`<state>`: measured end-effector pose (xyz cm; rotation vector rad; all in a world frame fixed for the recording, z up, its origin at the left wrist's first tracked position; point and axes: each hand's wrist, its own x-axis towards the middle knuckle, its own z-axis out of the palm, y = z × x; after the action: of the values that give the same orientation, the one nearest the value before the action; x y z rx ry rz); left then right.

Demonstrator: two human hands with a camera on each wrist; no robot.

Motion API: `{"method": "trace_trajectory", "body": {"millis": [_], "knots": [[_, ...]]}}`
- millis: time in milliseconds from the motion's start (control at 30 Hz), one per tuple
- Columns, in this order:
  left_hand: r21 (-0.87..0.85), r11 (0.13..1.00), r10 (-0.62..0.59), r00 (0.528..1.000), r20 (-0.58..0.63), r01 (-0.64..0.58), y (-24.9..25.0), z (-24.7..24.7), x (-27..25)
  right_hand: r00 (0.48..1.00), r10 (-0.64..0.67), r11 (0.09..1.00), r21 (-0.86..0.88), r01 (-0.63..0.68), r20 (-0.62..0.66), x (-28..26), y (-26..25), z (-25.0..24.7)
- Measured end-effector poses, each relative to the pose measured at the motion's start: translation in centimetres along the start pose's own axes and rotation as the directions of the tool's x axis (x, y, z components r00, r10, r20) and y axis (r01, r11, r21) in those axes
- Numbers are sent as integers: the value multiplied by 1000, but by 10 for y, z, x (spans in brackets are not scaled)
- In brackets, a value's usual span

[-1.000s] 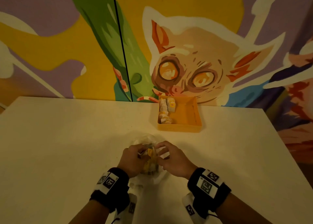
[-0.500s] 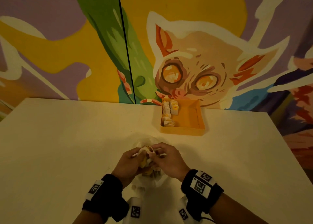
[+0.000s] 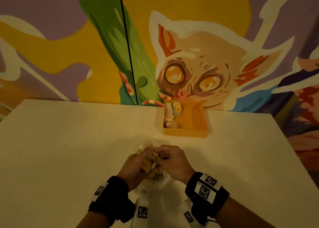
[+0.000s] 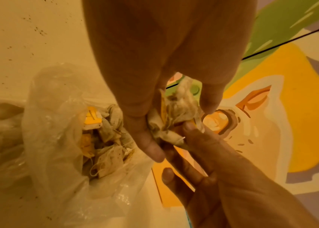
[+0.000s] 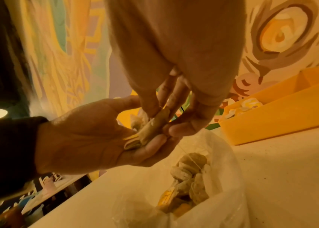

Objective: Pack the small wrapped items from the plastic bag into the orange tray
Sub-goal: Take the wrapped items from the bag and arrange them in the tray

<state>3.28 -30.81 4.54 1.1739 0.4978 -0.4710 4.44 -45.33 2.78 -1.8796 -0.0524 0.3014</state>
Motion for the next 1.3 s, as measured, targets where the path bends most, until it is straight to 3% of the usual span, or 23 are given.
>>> {"method": "trace_trajectory", "body": {"millis": [300,533,767,900,1067,1200,1300], "knots": [[-30,999,34,998,-51,-35,3,-9,7,984,84,990,121,-66,-158,14,-1,-9],[121,992,42,994,-101,-30,0,-15,5,974,185,912,393,-119,-132,11,-16,-18],[121,992,32,992,-124,-17,4,-9,5,973,197,920,365,-141,-122,12,-12,-15],[143,989,49,998,-40,-43,11,-6,2,981,165,949,287,-129,-104,11,-10,-16],[389,898,173,978,120,-206,18,0,0,992,116,957,272,-98,-49,10,-14,-19],[460,842,278,958,77,-281,23,10,6,991,128,954,280,-109,-48,16,-16,-25],[445,856,269,962,52,-263,27,17,11,992,126,970,215,-117,-30,26,-18,-34]]}}
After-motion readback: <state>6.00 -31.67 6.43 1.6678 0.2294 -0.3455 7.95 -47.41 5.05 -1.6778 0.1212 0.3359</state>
